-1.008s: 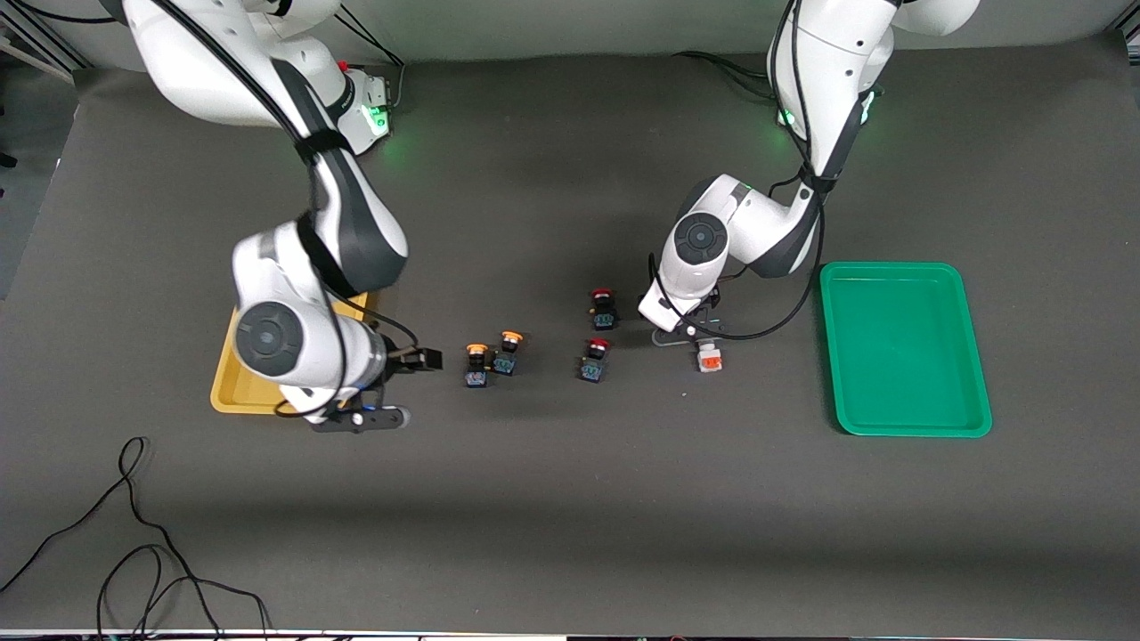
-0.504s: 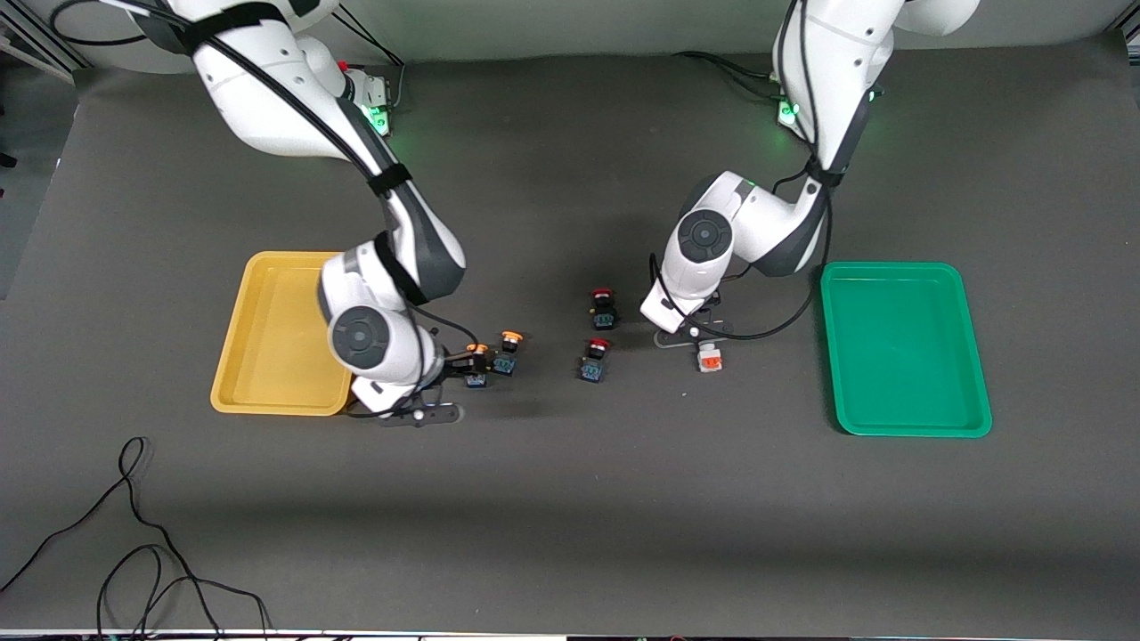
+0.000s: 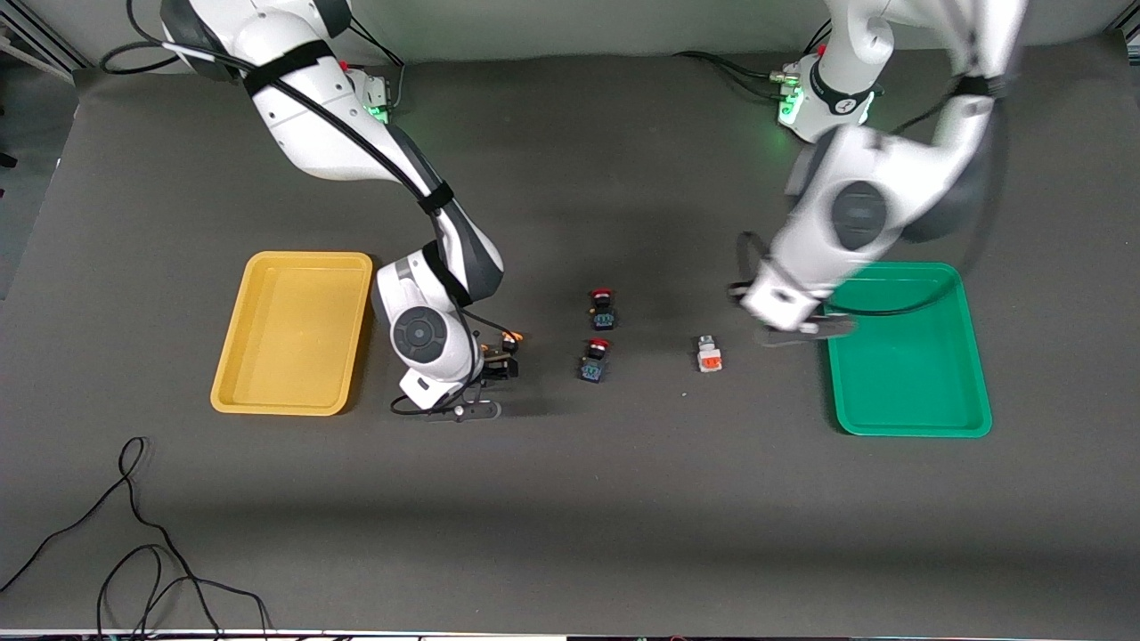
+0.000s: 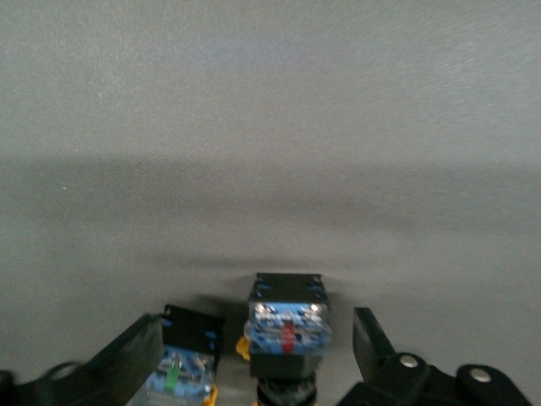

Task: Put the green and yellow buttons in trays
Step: 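Lower the green-top button into the green tray and open the left gripper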

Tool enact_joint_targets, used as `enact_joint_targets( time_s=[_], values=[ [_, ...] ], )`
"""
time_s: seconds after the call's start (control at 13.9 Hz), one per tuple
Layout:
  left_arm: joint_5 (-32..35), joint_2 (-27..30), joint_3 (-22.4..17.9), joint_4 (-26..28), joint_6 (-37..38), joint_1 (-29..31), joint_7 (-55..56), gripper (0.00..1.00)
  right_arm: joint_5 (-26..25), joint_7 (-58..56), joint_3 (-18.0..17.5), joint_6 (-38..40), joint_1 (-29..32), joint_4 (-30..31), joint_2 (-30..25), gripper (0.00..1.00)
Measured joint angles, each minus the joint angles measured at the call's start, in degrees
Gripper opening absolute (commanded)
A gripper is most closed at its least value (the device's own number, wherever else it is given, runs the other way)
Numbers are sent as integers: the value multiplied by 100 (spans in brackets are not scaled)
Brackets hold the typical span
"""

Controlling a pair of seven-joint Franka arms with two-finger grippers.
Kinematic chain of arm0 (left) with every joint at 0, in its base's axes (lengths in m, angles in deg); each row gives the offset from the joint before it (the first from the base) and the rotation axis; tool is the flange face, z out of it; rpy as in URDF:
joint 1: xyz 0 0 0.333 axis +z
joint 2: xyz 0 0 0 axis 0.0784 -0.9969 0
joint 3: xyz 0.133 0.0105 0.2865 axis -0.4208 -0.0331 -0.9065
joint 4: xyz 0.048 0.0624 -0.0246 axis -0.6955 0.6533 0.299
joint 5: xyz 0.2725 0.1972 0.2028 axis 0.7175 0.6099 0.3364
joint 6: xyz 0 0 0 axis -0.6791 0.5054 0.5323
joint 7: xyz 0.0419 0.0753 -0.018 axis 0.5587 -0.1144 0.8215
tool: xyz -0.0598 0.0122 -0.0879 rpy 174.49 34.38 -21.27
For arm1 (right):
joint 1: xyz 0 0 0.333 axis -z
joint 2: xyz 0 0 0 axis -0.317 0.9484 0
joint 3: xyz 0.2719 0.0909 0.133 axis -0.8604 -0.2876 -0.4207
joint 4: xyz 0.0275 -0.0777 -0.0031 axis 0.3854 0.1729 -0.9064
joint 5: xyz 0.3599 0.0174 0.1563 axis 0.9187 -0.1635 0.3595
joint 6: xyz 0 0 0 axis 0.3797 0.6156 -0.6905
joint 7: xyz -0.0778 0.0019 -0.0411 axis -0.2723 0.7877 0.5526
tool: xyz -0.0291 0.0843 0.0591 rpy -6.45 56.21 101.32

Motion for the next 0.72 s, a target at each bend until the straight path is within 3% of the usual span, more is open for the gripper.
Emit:
enact_joint_targets(
  time_s=[0.36, 0.72],
  values=[
    [267, -82, -40, 158, -58, 1357, -1303, 30, 0, 26, 95, -101, -45, 84, 40, 99],
    [382, -1143, -32, 424, -1533, 1718, -1908, 31, 0, 26, 208, -102, -44, 81, -15, 99]
  ],
)
